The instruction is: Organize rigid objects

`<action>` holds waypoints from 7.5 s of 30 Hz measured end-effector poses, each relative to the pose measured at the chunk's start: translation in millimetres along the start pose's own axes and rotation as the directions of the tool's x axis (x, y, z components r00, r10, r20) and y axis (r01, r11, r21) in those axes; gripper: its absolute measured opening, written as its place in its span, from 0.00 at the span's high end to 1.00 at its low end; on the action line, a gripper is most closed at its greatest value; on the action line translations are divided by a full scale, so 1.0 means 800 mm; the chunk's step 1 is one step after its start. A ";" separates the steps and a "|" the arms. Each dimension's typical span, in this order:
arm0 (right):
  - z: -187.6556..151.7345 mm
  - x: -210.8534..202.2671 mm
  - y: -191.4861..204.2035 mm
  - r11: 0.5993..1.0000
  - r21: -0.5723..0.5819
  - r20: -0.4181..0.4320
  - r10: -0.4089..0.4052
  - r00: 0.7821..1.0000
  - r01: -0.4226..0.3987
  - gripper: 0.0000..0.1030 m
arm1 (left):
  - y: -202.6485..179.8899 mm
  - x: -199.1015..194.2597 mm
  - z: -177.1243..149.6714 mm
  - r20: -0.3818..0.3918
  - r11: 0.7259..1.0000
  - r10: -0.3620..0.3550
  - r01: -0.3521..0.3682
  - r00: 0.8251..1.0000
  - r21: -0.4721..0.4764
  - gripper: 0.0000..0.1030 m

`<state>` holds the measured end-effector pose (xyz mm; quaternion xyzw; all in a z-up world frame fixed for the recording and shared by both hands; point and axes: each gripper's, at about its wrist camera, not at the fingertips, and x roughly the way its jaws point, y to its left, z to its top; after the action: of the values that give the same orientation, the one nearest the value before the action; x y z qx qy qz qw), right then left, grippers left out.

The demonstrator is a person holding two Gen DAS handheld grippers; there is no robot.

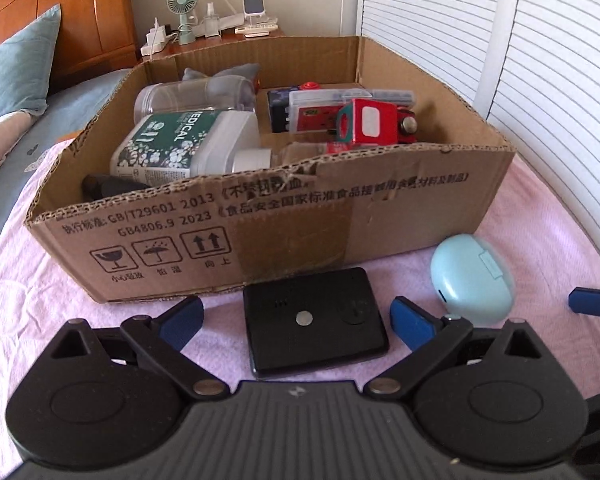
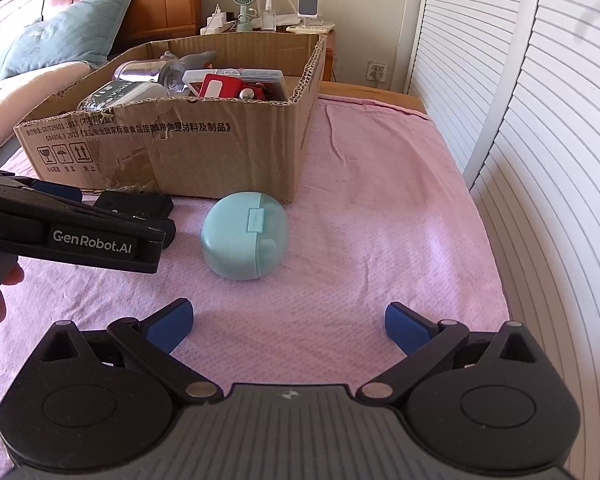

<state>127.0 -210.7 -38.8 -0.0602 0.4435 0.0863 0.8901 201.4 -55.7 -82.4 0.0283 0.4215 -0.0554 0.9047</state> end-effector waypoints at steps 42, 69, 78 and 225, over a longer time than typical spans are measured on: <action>0.041 0.021 0.035 0.990 -0.125 0.060 0.068 0.996 -0.060 0.38 | 0.055 -0.038 -0.040 0.030 0.999 -0.003 0.004 1.000 -0.033 0.31; 0.041 -0.022 0.038 0.981 -0.187 0.028 0.063 0.998 -0.056 0.44 | 0.053 -0.077 -0.037 0.001 0.989 -0.069 0.068 0.998 0.132 0.32; 0.065 -0.074 0.032 0.977 -0.198 0.066 0.091 0.994 -0.076 0.44 | 0.068 -0.112 -0.023 0.007 0.975 -0.149 0.146 0.989 0.168 0.32; 0.019 -0.172 0.055 0.981 0.173 0.040 -0.094 0.995 0.086 0.00 | 0.055 -0.221 -0.037 0.093 0.989 0.132 -0.124 0.987 -0.080 0.04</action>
<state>48.2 -178.5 78.8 -0.0015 0.4244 0.0090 0.9054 71.5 4.7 33.7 0.0189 0.3755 0.0172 0.9265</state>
